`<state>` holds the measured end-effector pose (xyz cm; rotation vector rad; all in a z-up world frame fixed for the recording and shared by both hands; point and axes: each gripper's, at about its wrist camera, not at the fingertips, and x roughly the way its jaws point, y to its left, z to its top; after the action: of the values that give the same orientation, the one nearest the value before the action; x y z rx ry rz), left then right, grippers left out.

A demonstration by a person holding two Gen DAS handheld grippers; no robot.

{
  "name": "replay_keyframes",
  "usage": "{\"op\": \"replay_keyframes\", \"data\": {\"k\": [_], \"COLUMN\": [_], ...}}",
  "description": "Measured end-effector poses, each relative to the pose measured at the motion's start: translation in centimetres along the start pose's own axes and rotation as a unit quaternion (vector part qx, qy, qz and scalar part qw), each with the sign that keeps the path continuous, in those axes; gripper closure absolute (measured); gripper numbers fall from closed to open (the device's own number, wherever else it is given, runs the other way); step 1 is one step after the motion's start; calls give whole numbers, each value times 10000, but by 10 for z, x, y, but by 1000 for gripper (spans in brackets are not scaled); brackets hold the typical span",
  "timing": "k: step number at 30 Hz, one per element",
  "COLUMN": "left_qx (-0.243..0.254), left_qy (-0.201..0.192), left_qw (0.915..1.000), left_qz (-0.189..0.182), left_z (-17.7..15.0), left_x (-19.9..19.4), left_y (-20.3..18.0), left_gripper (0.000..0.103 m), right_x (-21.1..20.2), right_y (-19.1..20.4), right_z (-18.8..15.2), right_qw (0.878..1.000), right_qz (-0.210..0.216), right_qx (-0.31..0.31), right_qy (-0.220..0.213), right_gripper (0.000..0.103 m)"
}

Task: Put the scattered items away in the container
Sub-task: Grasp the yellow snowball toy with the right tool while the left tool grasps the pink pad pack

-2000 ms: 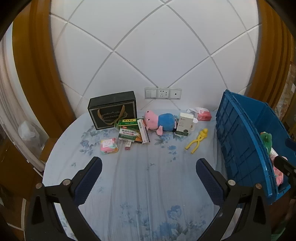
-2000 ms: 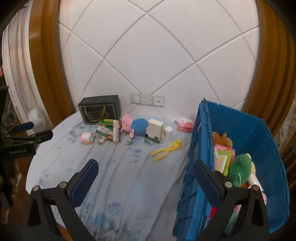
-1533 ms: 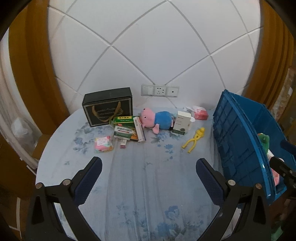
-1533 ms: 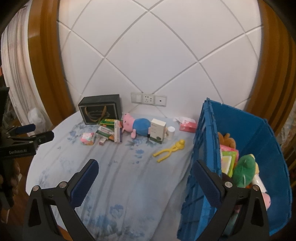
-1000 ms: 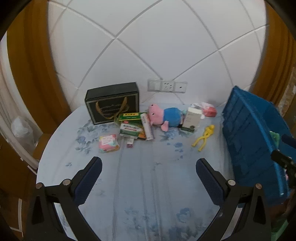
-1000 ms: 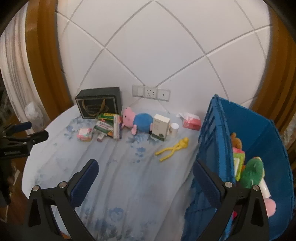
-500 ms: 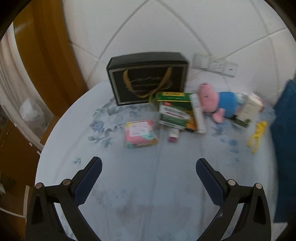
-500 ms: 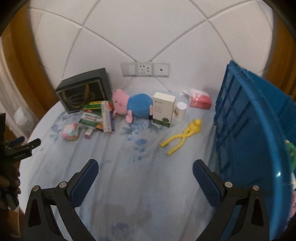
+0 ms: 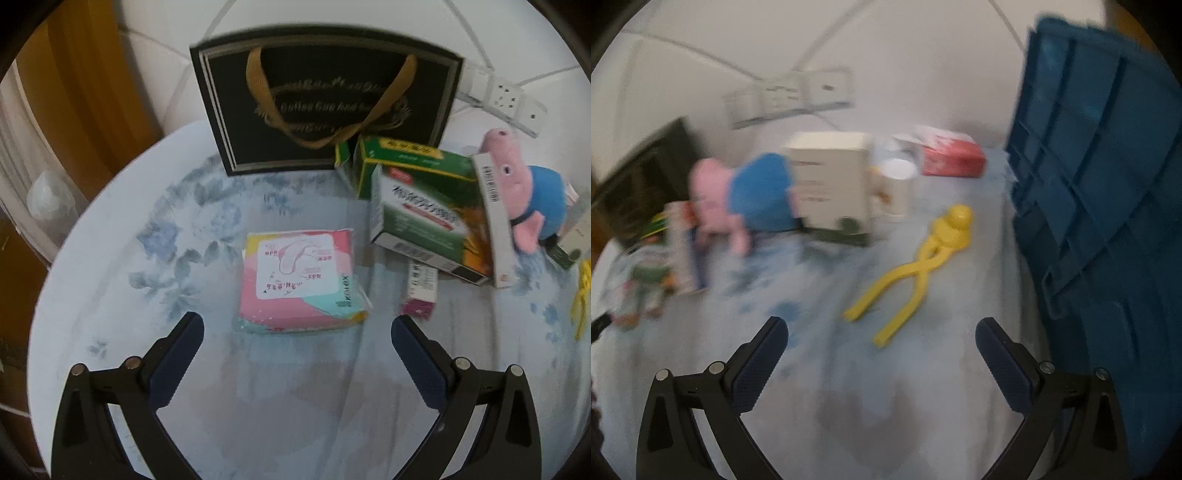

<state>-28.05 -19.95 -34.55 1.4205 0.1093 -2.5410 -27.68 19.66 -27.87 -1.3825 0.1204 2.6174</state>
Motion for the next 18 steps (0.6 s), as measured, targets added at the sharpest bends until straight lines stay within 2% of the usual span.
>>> {"op": "replay_keyframes", "data": {"k": [3, 5, 8, 13, 14, 16, 18], "left_qx": [-83, -3, -175, -155, -394, -354, -318], "left_qy": [3, 75, -29, -49, -42, -76, 50], "left_qw": [10000, 9996, 9996, 9994, 9982, 9977, 9974], "left_qz": [32, 277, 207, 307, 452, 571, 652], "left_z": [1, 3, 13, 24, 24, 23, 19], "left_x": [18, 32, 39, 57, 61, 67, 78], "left_y": [0, -3, -1, -5, -6, -10, -11], "left_gripper": [0, 0, 0, 0, 0, 0, 0], "right_x": [37, 61, 90, 120, 126, 135, 144], "right_y": [-16, -23, -29, -43, -46, -53, -58], "right_z": [9, 14, 19, 34, 38, 44, 47], "right_qw": [9995, 9990, 9982, 9962, 9958, 9946, 9936], "right_qz": [-170, -272, -382, -536, -578, -663, -640], "right_qx": [238, 312, 402, 644, 669, 771, 881], "right_qy": [68, 139, 240, 230, 241, 218, 305], "right_gripper": [0, 0, 0, 0, 0, 0, 0]}}
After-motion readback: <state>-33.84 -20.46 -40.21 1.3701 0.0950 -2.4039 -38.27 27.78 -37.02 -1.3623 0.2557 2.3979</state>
